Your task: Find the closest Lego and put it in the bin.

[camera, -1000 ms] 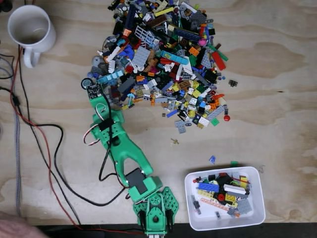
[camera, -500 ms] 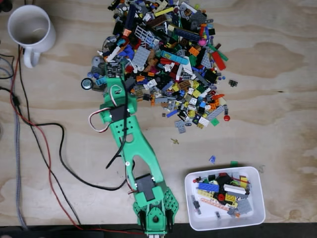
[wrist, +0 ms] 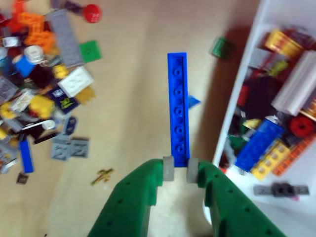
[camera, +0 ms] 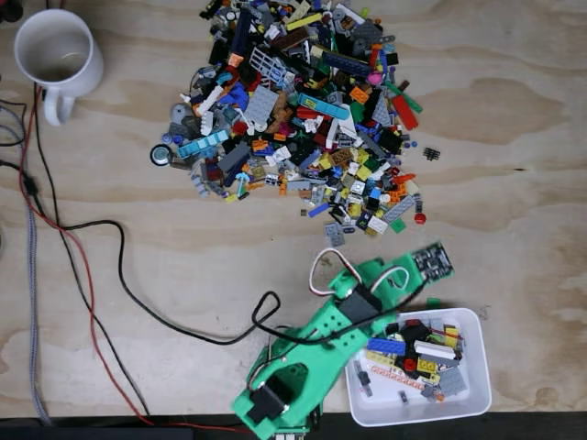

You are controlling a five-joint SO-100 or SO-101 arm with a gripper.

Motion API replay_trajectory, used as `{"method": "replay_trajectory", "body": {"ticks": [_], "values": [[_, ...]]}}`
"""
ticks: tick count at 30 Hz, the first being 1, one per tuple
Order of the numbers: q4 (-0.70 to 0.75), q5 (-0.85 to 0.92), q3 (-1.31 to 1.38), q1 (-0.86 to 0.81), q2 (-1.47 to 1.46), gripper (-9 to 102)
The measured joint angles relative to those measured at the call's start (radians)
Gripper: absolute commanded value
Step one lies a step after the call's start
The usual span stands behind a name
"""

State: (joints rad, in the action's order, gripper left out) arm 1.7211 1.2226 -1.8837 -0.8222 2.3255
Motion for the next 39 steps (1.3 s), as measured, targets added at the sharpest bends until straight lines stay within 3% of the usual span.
{"method": "replay_trajectory", "body": {"ticks": [5, 12, 16, 20, 25, 34, 39], "values": [[0.018, 0.064, -0.083, -0.238, 0.075, 0], [-0.046, 0.166, -0.175, -0.505, 0.087, 13], [-0.106, 0.167, -0.179, -0.548, 0.075, 20], [-0.167, 0.167, -0.160, -0.511, 0.052, 11], [-0.313, 0.123, -0.114, -0.213, 0.000, 5], [-0.497, -0.020, -0.114, 0.667, -0.164, 7], [-0.580, -0.066, -0.164, 0.844, -0.172, 6]]}}
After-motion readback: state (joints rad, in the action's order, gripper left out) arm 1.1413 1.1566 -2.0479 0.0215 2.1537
